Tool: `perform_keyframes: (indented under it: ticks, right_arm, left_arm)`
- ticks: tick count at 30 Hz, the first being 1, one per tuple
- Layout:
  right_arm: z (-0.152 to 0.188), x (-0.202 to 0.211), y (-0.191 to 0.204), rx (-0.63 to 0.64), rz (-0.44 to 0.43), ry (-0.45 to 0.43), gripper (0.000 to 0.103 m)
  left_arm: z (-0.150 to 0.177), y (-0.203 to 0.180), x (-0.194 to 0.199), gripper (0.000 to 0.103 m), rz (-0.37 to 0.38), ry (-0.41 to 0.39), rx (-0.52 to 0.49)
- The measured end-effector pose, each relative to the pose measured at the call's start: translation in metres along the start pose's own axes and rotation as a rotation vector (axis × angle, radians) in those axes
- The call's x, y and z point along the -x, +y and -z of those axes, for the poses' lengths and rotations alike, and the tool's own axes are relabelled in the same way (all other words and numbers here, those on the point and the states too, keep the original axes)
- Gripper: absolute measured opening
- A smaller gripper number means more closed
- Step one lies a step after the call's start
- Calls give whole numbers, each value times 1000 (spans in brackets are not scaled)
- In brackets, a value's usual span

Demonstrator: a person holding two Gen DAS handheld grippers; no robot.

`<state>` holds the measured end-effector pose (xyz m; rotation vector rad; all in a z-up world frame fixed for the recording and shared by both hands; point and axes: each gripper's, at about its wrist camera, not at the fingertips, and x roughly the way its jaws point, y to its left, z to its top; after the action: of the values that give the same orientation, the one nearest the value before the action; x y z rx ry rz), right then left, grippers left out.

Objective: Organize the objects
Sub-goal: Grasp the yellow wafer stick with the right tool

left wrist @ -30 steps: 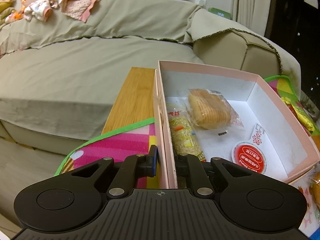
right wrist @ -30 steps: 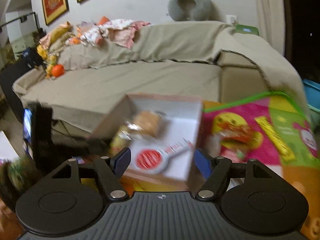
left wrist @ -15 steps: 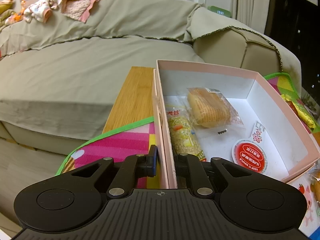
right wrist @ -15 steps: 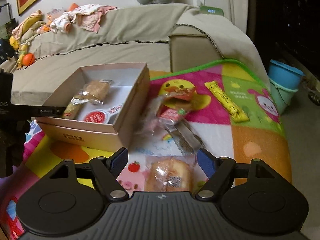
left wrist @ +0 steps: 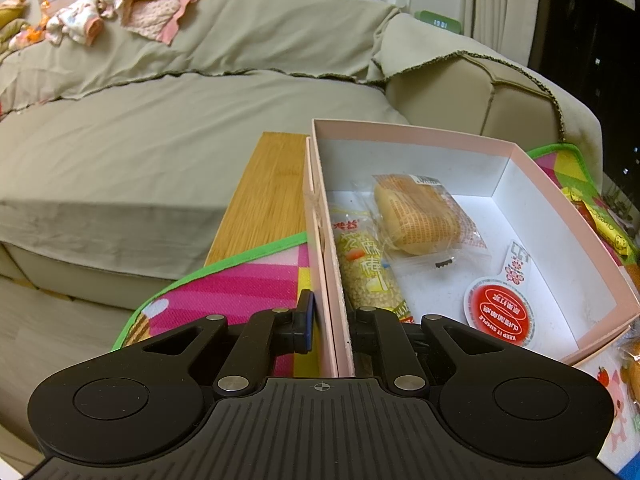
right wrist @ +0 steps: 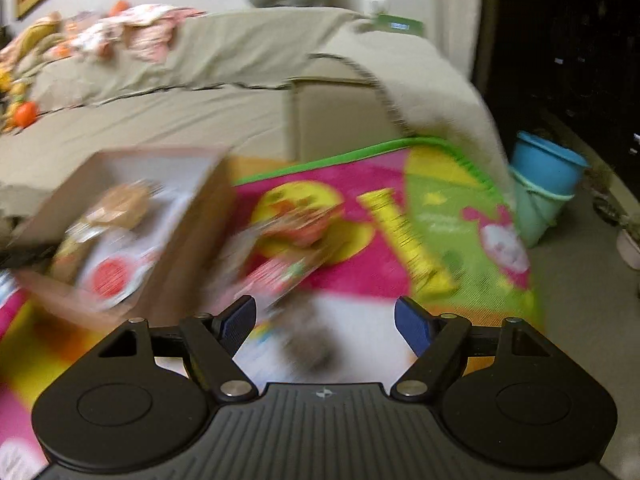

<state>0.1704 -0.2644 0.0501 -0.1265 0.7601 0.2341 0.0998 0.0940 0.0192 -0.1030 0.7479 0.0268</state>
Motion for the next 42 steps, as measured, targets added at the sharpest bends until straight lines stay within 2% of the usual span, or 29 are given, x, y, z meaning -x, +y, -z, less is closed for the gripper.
perform_keyframes:
  ticks: [4,8,9,10,12,13,16,24,28,31,34,39,42]
  right_arm:
    - [-34,-51,-39,-108,61,43,77]
    - [-55,-96,-48,-88,121,58,69]
    - [-57,-106,-46,-68,129,75,64]
    - [-58,-113,-45,-56,130,95,49]
    - [-57,-123,-43,-48,122,136,32]
    - [-54,-122,-42,-50,117,136,27]
    - [-39,-104,-39,-56,78,129,23]
    - [27,-22,-46,-112,14,160,22]
    - [47,26,-45,-138,7,117,22]
    - [48,56,-40,-156,-33,76,21]
    - [48,84,-21,-122,-99,59,21]
    - [45,103,29,-1,-225,78,22]
    - [35,107,55,46,-293,55,22]
  left_arm:
    - [1,0,0,13,1,1,-1]
    - [2,0,0,13,4,0,-1]
    - [2,0,0,13,5,0,-1]
    - [2,0,0,13,6,1,-2]
    - [2,0,0,13,8,3,-4]
    - [2,0,0,13,8,3,-4]
    - [2,0,0,13,7,3,-4]
    - [1,0,0,13,7,3,-4]
    - [1,0,0,13,7,3,-4]
    - [1,0,0,13,5,4,-4]
    - [0,0,0,12,3,5,-3]
    - [0,0,0,13,3,5,-2]
    - [-1,1,0,13,3,4,1]
